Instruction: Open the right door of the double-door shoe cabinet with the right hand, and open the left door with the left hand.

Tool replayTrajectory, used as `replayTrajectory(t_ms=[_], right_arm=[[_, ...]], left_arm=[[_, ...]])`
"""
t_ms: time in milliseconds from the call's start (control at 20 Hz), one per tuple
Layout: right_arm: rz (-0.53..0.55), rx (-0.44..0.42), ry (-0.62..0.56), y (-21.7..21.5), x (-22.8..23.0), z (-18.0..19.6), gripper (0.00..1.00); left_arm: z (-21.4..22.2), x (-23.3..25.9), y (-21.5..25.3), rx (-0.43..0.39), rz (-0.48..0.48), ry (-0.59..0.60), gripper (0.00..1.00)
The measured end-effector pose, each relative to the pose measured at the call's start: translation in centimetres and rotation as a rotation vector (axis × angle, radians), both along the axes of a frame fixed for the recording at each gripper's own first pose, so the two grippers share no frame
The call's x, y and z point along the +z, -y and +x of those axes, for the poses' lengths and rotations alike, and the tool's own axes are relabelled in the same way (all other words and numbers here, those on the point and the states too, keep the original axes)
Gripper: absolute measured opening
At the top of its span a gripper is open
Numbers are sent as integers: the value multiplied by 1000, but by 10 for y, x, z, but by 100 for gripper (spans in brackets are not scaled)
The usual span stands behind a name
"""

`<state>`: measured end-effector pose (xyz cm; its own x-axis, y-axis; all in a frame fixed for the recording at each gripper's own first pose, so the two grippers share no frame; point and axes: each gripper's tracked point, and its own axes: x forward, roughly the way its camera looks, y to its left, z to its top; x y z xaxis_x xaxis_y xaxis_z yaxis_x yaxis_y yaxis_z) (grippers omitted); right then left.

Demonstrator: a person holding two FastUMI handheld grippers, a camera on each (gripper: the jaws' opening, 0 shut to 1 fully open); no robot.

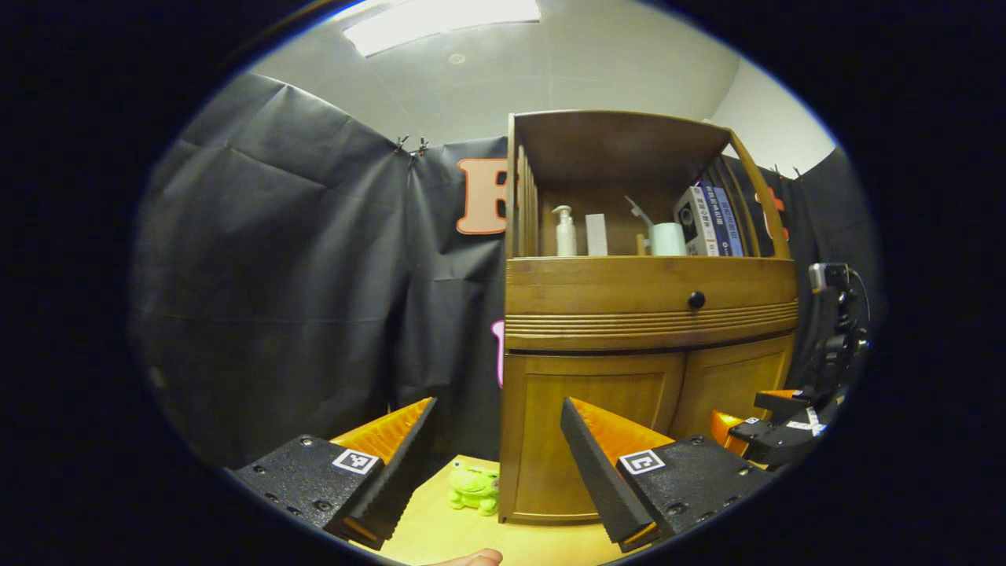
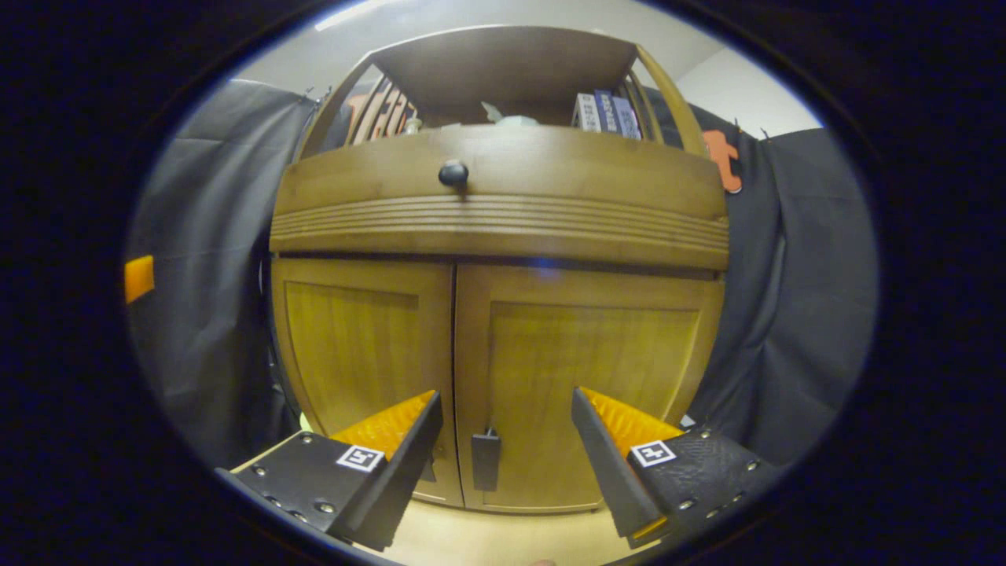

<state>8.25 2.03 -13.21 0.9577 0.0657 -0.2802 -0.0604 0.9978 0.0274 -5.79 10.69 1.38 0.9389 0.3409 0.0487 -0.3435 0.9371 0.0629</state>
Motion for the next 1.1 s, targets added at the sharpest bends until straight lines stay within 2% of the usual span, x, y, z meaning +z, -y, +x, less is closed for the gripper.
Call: replayTrajectory(t_ms=[50,100,200,300,400,450,550,650,700,750,800,900,1100], right_arm=[[3,4,-29,-3,-14,7,95],[9,11,-52,-8,-26,10,90],[8,13,-92,-14,-45,17,92],[-10,18,-135,-18,-64,22,75],[-23,20,-167,-23,-80,27,74],[-29,2,-177,-20,-78,25,74],[-30,-17,-196,-20,-97,41,40],[-13,-26,-225,-22,-108,47,39],[8,-44,-215,-22,-105,46,34],[21,-53,-218,-21,-107,46,36],[31,-61,-204,-21,-105,44,34],[22,-62,-197,-20,-107,42,26],[35,-88,-190,-19,-102,39,30]], left_arm=[[-2,0,-6,20,3,-1,91],[-3,1,-11,37,6,-2,91],[-8,0,-19,67,7,-4,92],[-9,-1,-24,84,4,-8,92],[-10,-1,-29,100,7,-9,92],[-13,-1,-32,108,10,-9,95],[-15,-1,-37,122,15,-8,99],[-16,-1,-42,133,15,-9,92],[-15,-2,-43,136,13,-12,92],[-16,-4,-43,138,12,-16,92],[-16,-4,-44,140,10,-17,92],[-17,-4,-44,134,5,-18,92],[-18,-3,-41,114,13,-17,92]])
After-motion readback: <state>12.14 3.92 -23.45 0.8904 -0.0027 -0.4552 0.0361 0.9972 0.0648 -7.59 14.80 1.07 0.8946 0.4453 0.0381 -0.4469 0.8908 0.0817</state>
